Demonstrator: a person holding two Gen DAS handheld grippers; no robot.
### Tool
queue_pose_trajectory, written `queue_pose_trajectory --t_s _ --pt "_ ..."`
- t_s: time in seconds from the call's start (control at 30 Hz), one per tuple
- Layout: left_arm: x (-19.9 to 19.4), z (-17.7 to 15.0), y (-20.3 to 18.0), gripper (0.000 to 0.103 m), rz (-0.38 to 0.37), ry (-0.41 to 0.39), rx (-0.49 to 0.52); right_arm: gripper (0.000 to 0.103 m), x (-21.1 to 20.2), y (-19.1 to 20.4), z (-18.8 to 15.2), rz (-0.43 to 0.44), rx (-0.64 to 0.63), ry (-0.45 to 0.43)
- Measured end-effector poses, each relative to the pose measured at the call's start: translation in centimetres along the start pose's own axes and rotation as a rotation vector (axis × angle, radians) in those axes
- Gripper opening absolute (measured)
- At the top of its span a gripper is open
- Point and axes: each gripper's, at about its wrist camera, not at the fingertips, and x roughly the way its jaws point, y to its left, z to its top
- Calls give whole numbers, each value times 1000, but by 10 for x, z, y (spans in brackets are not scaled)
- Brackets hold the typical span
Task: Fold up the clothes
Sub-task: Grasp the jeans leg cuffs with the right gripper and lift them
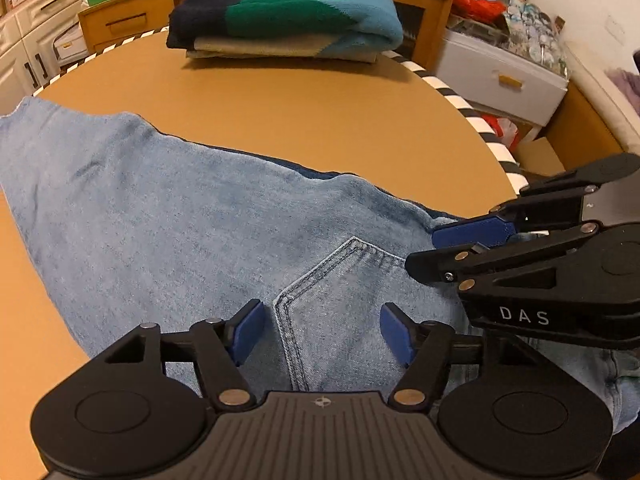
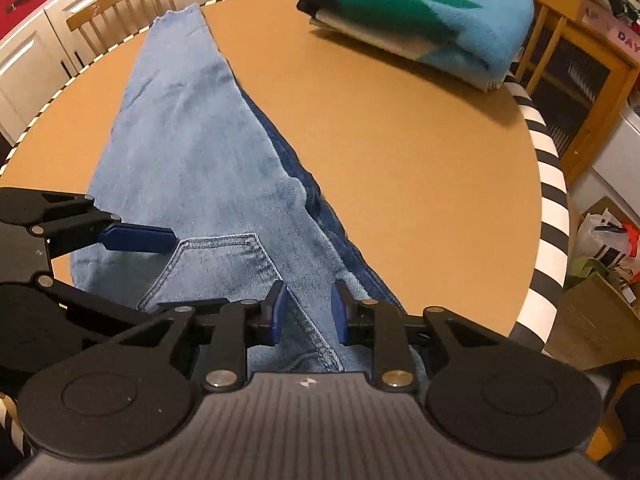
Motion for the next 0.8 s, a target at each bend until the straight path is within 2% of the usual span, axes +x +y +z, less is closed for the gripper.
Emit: queue_pose_trajectory --t_s 0.17,0.23,0.3,0.43,0.5,0.53,0.63,0.7,0.8 --pt "-4 -4 -5 76 36 1 -36 26 0 -10 5 64 -75 31" --pt "-6 -7 -7 86 70 1 -70 26 3 -12 9 91 -115 44" --pt "-8 -10 -9 90 108 -1 -117 26 3 -15 10 132 -150 57" --pt "-22 -15 -14 84 180 -13 -254 30 -5 -43 22 320 -178 80" --pt "-35 -21 -18 84 222 -39 -356 35 -17 -63 29 431 -188 71" --pt "-42 -26 -23 84 241 -48 -408 41 -24 -73 32 472 -205 66" --pt "-58 -39 -46 85 280 -50 -519 45 -39 -105 34 527 -243 77" --pt "-66 -47 -66 85 303 -51 -525 47 -44 -125 31 557 -252 93" --pt "-73 -57 -92 85 319 -52 -543 49 -43 -154 22 617 -197 148"
